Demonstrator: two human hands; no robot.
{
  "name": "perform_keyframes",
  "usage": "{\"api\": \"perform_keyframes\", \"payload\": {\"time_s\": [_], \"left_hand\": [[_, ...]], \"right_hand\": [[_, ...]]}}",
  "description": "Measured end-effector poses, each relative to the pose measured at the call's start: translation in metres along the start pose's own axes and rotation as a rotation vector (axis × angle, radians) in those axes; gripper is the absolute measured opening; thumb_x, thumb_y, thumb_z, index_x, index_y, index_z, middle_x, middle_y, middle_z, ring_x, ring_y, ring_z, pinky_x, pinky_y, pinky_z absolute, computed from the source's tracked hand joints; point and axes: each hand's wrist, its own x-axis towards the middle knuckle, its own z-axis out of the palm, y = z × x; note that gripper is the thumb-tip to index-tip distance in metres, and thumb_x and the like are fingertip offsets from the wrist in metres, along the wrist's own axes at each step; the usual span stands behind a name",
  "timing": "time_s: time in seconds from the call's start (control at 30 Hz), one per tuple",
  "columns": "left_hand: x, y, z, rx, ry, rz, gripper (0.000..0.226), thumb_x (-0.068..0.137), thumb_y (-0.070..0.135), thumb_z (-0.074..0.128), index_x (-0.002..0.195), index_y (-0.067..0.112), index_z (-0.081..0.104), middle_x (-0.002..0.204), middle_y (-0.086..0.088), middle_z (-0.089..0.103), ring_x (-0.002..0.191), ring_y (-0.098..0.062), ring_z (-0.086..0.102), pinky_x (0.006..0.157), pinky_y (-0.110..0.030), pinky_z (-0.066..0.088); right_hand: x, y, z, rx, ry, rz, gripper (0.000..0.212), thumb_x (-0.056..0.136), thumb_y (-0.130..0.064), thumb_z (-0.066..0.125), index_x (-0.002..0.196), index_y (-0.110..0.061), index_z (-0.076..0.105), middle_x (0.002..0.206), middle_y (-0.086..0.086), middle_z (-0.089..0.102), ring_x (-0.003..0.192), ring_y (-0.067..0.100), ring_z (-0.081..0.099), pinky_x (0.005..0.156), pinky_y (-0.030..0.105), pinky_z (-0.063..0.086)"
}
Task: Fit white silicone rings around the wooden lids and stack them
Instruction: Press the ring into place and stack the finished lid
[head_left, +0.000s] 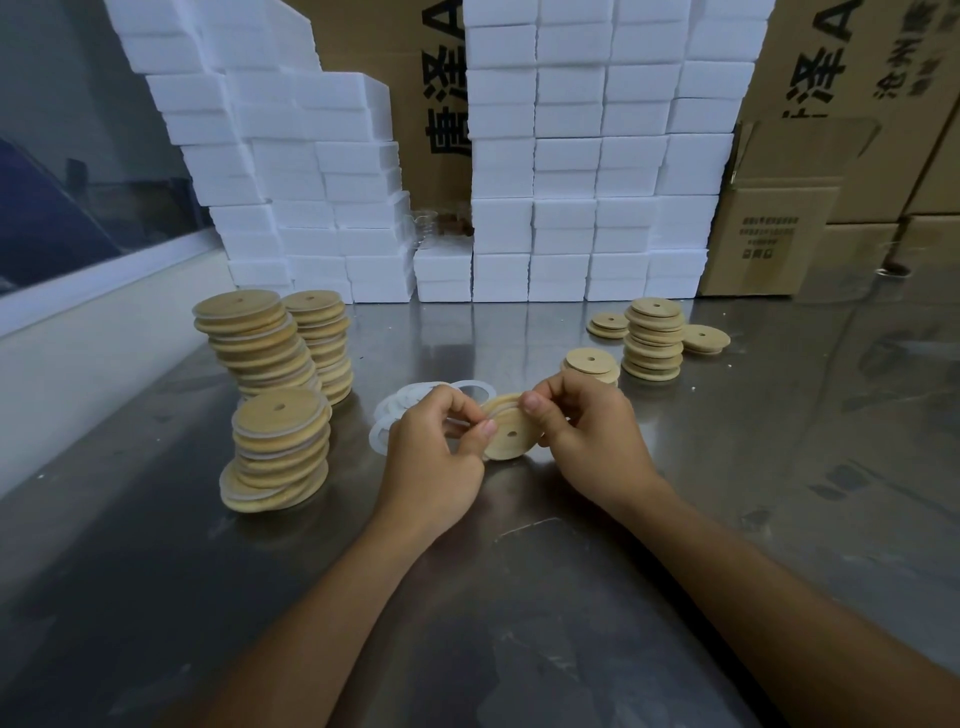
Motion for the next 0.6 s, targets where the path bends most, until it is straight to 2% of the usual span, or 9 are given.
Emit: {"api": "perform_keyframes", "payload": {"time_s": [0.1,0.23,0.4,0.6], "left_hand": [[0.0,-0.001,0.0,0.025,0.019,-0.017,0.03,0.083,0.007,0.073,0.072,0.028,0.055,0.074,0.01,0.064,0.074,-0.009,0.067,0.069,-0.035,0.058],[0.001,-0.002,0.0,0.046,0.04,-0.036,0.031,0.082,0.007,0.075,0.07,0.028,0.055,0.071,0.011,0.063,0.069,-0.003,0.064,0.062,-0.012,0.047],[0.001,-0.002,0.0,0.069,0.023,-0.041,0.027,0.083,0.013,0.074,0.07,0.026,0.055,0.069,0.01,0.065,0.067,-0.005,0.064,0.061,-0.011,0.046],[0.0,-0.001,0.0,0.112,-0.032,-0.054,0.025,0.086,0.017,0.071,0.067,0.025,0.058,0.065,0.011,0.064,0.066,0.001,0.061,0.061,-0.007,0.044]], "right_hand": [[0.001,0.0,-0.001,0.051,-0.008,0.03,0.011,0.093,-0.016,0.066,0.085,-0.008,0.066,0.08,0.004,0.07,0.077,0.019,0.068,0.076,0.046,0.058],[0.002,0.003,-0.002,0.037,-0.03,0.067,0.013,0.095,-0.018,0.063,0.086,-0.008,0.064,0.083,0.009,0.07,0.08,0.025,0.069,0.075,0.048,0.059],[0.004,0.008,-0.001,-0.004,-0.022,0.089,0.017,0.097,-0.021,0.059,0.084,-0.011,0.062,0.081,0.013,0.069,0.078,0.032,0.067,0.075,0.053,0.056],[0.005,0.011,-0.001,0.039,0.036,0.138,0.02,0.097,-0.021,0.06,0.083,-0.008,0.063,0.079,0.013,0.07,0.076,0.032,0.067,0.073,0.052,0.056]]}}
